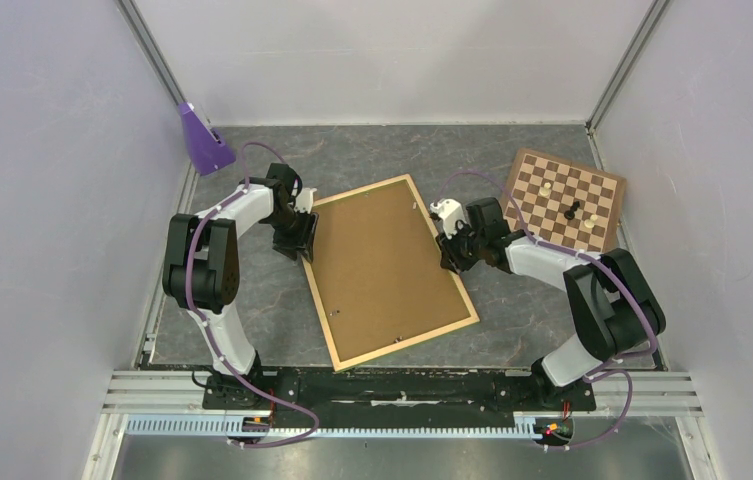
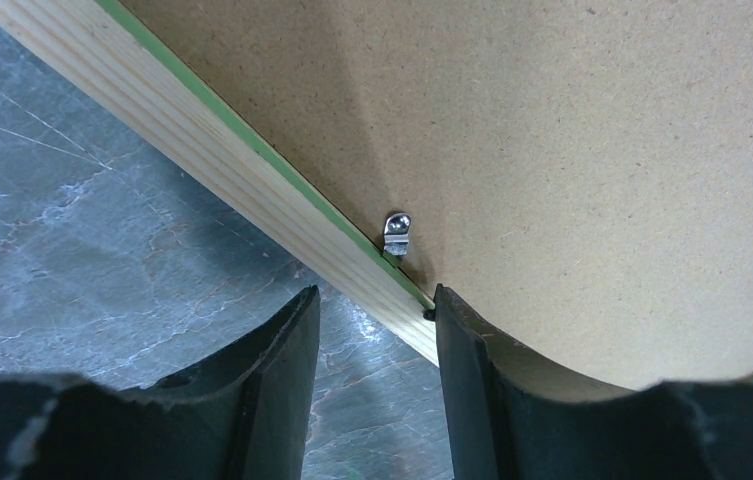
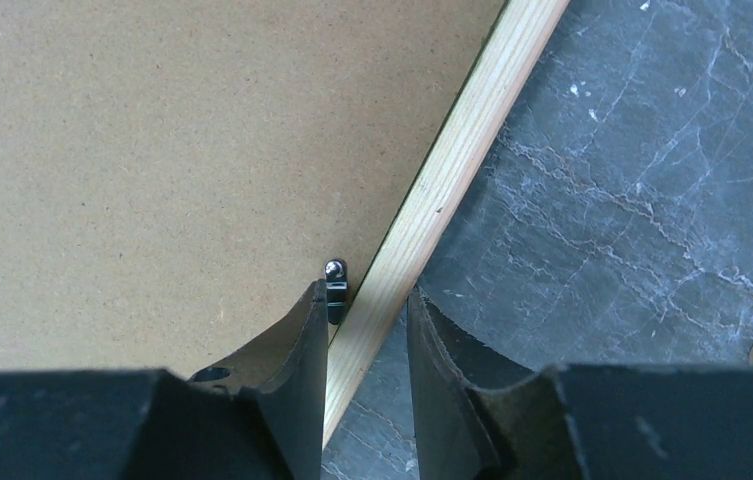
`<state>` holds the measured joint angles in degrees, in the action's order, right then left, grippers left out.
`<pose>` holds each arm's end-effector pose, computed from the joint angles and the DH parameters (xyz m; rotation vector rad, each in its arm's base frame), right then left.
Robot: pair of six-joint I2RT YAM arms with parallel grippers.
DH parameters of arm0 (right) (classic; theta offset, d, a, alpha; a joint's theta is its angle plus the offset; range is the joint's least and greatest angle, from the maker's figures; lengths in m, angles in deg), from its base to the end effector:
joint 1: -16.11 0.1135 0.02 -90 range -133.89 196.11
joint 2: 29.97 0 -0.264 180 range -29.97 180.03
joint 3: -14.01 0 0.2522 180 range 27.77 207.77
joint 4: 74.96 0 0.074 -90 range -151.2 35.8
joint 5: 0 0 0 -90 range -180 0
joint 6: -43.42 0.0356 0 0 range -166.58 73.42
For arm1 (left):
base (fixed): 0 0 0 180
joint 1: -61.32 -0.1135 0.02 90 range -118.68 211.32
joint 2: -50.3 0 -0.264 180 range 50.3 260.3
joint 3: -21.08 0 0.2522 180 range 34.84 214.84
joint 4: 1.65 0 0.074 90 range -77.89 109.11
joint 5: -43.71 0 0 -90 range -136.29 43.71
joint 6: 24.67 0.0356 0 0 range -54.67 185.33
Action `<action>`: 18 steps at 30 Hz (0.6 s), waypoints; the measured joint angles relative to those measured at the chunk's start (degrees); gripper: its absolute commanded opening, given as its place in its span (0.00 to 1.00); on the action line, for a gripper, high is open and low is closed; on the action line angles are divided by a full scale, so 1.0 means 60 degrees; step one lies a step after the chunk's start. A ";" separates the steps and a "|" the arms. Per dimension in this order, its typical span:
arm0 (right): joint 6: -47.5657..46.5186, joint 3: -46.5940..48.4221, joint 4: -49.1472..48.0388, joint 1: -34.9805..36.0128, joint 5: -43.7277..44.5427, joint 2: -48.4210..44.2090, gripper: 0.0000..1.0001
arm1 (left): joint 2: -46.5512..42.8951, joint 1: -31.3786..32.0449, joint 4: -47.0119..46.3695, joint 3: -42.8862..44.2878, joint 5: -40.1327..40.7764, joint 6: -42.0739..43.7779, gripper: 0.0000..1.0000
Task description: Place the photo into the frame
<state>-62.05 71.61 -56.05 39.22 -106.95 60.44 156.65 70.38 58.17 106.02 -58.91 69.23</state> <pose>0.2726 0.1276 0.1560 -0.9338 2.2825 0.4231 0.3402 -0.0621 0.1673 0.3614 2.9582 -0.3395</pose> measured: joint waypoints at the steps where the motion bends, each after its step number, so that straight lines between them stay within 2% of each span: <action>1: -0.0124 -0.0007 -0.0011 -0.0004 -0.0047 0.0000 0.00 | 0.0000 0.0004 0.0004 0.0000 0.0000 0.0000 0.52; 8: -0.1002 -0.0044 -0.0131 -0.0022 -0.0350 0.0004 0.01 | 0.0029 0.0004 -0.0011 0.0000 0.0015 0.0000 0.52; 10: -0.1242 -0.0044 -0.0149 -0.0022 -0.0382 0.0004 0.10 | 0.0124 0.0004 -0.0051 0.0000 0.0018 0.0000 0.52; 14: -0.1373 -0.0044 -0.0138 -0.0022 -0.0401 0.0000 0.39 | 0.0182 0.0000 -0.0062 0.0000 -0.0029 0.0000 0.52; 18: -0.1446 -0.0040 -0.0215 0.0011 -0.0397 -0.0007 0.57 | 0.0182 0.0000 -0.0062 0.0000 -0.0029 0.0000 0.52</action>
<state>-70.72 71.37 -57.34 39.29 -109.33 60.40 157.74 70.38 57.80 106.02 -59.08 69.23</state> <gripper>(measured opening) 0.469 0.524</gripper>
